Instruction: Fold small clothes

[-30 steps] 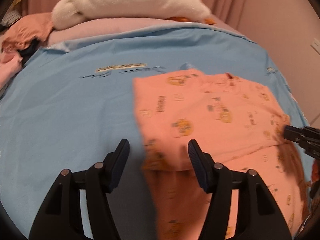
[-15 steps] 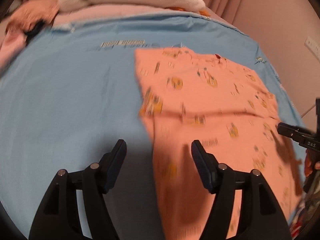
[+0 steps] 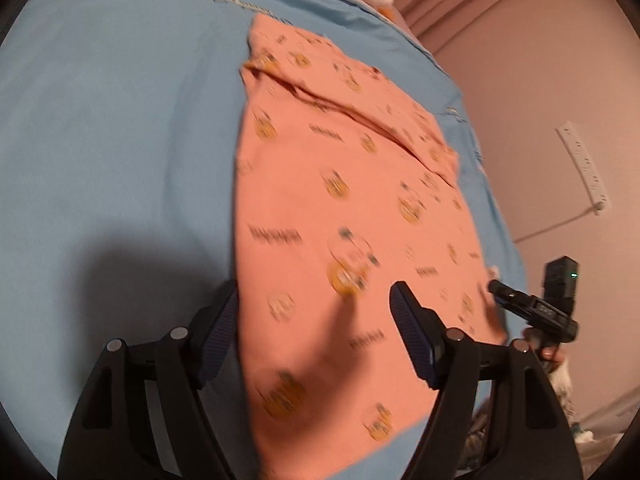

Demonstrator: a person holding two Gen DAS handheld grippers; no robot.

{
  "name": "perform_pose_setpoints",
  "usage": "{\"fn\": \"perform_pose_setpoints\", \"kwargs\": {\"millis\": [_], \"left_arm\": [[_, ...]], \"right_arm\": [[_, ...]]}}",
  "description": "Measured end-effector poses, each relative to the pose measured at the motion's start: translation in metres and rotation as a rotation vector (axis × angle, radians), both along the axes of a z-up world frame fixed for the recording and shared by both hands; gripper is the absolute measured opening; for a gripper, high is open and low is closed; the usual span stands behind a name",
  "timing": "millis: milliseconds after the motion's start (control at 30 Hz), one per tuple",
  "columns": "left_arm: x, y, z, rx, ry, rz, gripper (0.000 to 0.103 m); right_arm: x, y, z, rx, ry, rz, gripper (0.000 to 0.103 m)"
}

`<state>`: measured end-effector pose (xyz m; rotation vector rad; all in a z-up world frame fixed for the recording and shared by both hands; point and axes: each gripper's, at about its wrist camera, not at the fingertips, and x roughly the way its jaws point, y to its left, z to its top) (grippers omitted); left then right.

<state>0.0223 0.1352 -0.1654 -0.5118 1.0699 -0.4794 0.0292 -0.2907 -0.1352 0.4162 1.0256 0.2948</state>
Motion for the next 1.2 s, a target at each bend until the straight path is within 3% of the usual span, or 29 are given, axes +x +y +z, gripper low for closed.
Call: {"fn": "perform_pose_setpoints", "kwargs": {"millis": [233, 333, 700, 733, 900, 1100, 1167, 1200], "left_arm": [[-0.009, 0.007, -0.008, -0.179, 0.068, -0.013, 0.074], [-0.005, 0.009, -0.009, -0.212, 0.087, -0.013, 0.074], [0.007, -0.007, -0.005, -0.144, 0.075, -0.04, 0.071], [0.005, -0.007, -0.005, -0.14, 0.073, -0.038, 0.068], [-0.004, 0.002, -0.013, -0.13, 0.113, -0.029, 0.028], [-0.016, 0.002, -0.015, -0.109, 0.139, -0.048, 0.017], [-0.014, 0.001, -0.016, -0.107, 0.15, -0.046, 0.005], [-0.012, 0.001, -0.017, -0.108, 0.159, -0.049, 0.005]], "right_arm": [[-0.021, 0.001, -0.008, 0.139, 0.025, 0.047, 0.051], [-0.02, 0.001, -0.013, 0.191, 0.028, 0.046, 0.051], [0.006, 0.01, -0.019, 0.241, -0.02, 0.051, 0.05], [0.005, 0.008, -0.018, 0.238, -0.022, 0.056, 0.05], [-0.012, 0.006, -0.018, 0.221, -0.001, 0.096, 0.041], [-0.033, 0.012, -0.017, 0.182, 0.005, 0.144, 0.036], [-0.03, 0.015, -0.017, 0.164, 0.006, 0.147, 0.024], [-0.029, 0.016, -0.018, 0.163, 0.006, 0.15, 0.02]]}}
